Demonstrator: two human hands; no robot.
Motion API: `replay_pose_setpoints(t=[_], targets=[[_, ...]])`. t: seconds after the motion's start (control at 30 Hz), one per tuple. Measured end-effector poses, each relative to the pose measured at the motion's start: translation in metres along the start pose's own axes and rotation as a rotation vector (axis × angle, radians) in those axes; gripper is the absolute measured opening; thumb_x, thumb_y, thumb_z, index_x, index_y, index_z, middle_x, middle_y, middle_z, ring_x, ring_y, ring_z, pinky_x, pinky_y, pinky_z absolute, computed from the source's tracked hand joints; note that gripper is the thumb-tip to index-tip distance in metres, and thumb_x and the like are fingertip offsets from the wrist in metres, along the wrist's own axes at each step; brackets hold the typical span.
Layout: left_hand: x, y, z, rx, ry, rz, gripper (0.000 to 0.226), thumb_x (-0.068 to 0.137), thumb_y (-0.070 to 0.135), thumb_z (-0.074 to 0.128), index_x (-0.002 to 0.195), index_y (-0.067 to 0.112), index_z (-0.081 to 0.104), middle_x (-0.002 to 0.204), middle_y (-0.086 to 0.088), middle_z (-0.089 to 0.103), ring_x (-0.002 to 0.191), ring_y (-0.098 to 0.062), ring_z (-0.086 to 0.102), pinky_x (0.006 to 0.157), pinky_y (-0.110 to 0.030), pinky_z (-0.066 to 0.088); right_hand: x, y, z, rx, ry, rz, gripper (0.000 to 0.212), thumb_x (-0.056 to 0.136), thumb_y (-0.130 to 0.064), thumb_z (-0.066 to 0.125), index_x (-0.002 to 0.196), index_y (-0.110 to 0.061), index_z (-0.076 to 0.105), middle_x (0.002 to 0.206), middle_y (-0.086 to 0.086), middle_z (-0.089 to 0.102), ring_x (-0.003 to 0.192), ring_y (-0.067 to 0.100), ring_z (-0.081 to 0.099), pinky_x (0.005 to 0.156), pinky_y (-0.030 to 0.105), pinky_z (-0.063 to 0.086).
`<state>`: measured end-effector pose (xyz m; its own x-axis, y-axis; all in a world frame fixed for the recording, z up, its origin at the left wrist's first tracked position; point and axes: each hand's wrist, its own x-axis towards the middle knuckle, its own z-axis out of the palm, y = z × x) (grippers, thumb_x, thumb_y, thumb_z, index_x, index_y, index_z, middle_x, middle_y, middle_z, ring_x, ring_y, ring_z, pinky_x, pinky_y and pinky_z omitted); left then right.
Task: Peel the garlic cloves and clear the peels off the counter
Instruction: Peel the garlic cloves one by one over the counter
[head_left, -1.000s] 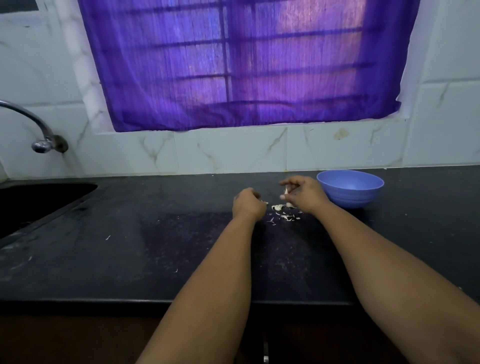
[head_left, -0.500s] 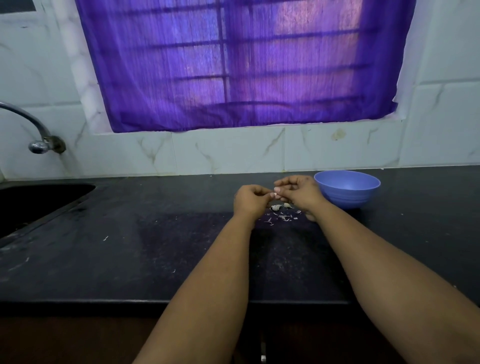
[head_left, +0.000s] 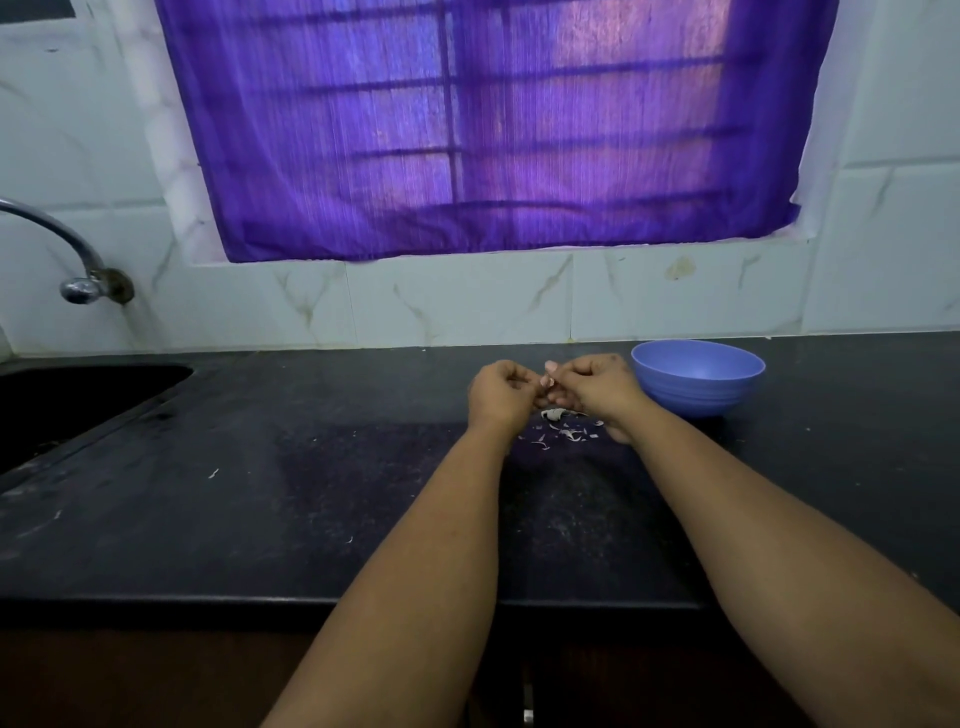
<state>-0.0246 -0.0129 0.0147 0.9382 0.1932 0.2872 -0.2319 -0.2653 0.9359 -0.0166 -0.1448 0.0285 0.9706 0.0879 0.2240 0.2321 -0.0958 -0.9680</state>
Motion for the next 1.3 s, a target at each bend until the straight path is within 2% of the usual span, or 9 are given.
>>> replay_pose_setpoints(t=[0.13, 0.27, 0.4, 0.57, 0.8, 0.93, 1.1, 1.17, 1.3], targets=[[-0.001, -0.002, 0.001, 0.013, -0.019, 0.022, 0.016, 0.081, 0.006, 0.074, 0.069, 0.014, 0.066, 0.075, -0.016, 0.073, 0.073, -0.027, 0.073, 0.076, -0.046, 0.060, -0.001, 0.000, -0.001, 0.086, 0.005, 0.058, 0.011, 0.088, -0.004, 0.067, 0.078, 0.002, 0.066, 0.073, 0.012, 0.067, 0.059, 0.009, 0.066, 0.064, 0.016, 0.057], [0.000, -0.004, 0.001, 0.083, -0.037, 0.034, 0.020, 0.080, 0.004, 0.071, 0.072, 0.022, 0.068, 0.079, -0.010, 0.074, 0.081, -0.024, 0.072, 0.082, -0.043, 0.058, -0.001, 0.002, -0.001, 0.090, -0.008, 0.065, 0.013, 0.085, 0.011, 0.063, 0.097, 0.007, 0.064, 0.084, 0.018, 0.067, 0.067, 0.013, 0.069, 0.068, 0.020, 0.059], [-0.001, 0.002, -0.004, 0.123, -0.002, 0.016, 0.023, 0.079, 0.005, 0.072, 0.076, 0.026, 0.063, 0.080, -0.005, 0.074, 0.080, -0.021, 0.071, 0.077, -0.040, 0.059, 0.000, 0.002, 0.000, -0.093, -0.011, 0.004, 0.019, 0.084, 0.004, 0.068, 0.103, 0.005, 0.068, 0.098, 0.017, 0.071, 0.073, 0.008, 0.068, 0.071, 0.017, 0.057], [-0.005, 0.006, -0.014, 0.160, 0.067, -0.052, 0.018, 0.077, 0.008, 0.077, 0.076, 0.020, 0.064, 0.072, 0.000, 0.072, 0.067, -0.011, 0.069, 0.063, -0.028, 0.056, -0.002, 0.002, 0.001, -0.407, 0.017, -0.075, 0.014, 0.081, -0.009, 0.075, 0.095, -0.009, 0.073, 0.075, 0.000, 0.068, 0.061, 0.003, 0.061, 0.050, 0.008, 0.045], [-0.006, 0.011, -0.019, 0.223, 0.248, -0.118, 0.011, 0.087, 0.029, 0.065, 0.086, 0.019, 0.068, 0.083, 0.005, 0.068, 0.060, -0.003, 0.052, 0.058, -0.021, 0.037, 0.001, 0.012, 0.021, -0.849, -0.110, -0.226, 0.010, 0.083, -0.007, 0.071, 0.093, -0.007, 0.075, 0.090, 0.007, 0.072, 0.075, 0.010, 0.059, 0.066, 0.016, 0.040], [-0.008, 0.014, -0.020, 0.226, 0.266, -0.103, 0.011, 0.090, 0.027, 0.062, 0.091, 0.017, 0.067, 0.077, 0.006, 0.062, 0.050, 0.002, 0.047, 0.041, -0.013, 0.032, 0.008, 0.009, 0.027, -0.827, 0.042, -0.455, 0.008, 0.086, -0.006, 0.065, 0.078, -0.003, 0.066, 0.083, 0.009, 0.063, 0.079, 0.021, 0.056, 0.068, 0.028, 0.038], [-0.009, 0.016, -0.022, 0.212, 0.312, -0.110, 0.007, 0.087, 0.027, 0.062, 0.087, 0.021, 0.067, 0.088, 0.002, 0.069, 0.082, -0.016, 0.062, 0.067, -0.023, 0.040, 0.007, 0.008, 0.030, -0.965, 0.048, -0.538, 0.007, 0.088, -0.001, 0.057, 0.084, 0.002, 0.061, 0.090, 0.018, 0.058, 0.090, 0.030, 0.053, 0.071, 0.031, 0.036], [-0.008, 0.015, -0.021, 0.201, 0.317, -0.110, 0.007, 0.087, 0.026, 0.062, 0.087, 0.021, 0.067, 0.087, 0.002, 0.069, 0.081, -0.016, 0.060, 0.068, -0.024, 0.041, 0.009, 0.007, 0.032, -0.908, 0.077, -0.532, 0.005, 0.084, 0.002, 0.060, 0.079, 0.000, 0.060, 0.087, 0.017, 0.059, 0.085, 0.028, 0.054, 0.069, 0.031, 0.038], [-0.008, 0.015, -0.020, 0.190, 0.320, -0.121, 0.007, 0.088, 0.026, 0.060, 0.087, 0.021, 0.064, 0.082, 0.004, 0.065, 0.076, -0.014, 0.057, 0.066, -0.024, 0.040, 0.008, 0.005, 0.030, -1.123, -0.142, -0.347, 0.015, 0.083, 0.003, 0.057, 0.080, -0.011, 0.059, 0.087, 0.007, 0.053, 0.077, 0.022, 0.054, 0.065, 0.026, 0.038]])
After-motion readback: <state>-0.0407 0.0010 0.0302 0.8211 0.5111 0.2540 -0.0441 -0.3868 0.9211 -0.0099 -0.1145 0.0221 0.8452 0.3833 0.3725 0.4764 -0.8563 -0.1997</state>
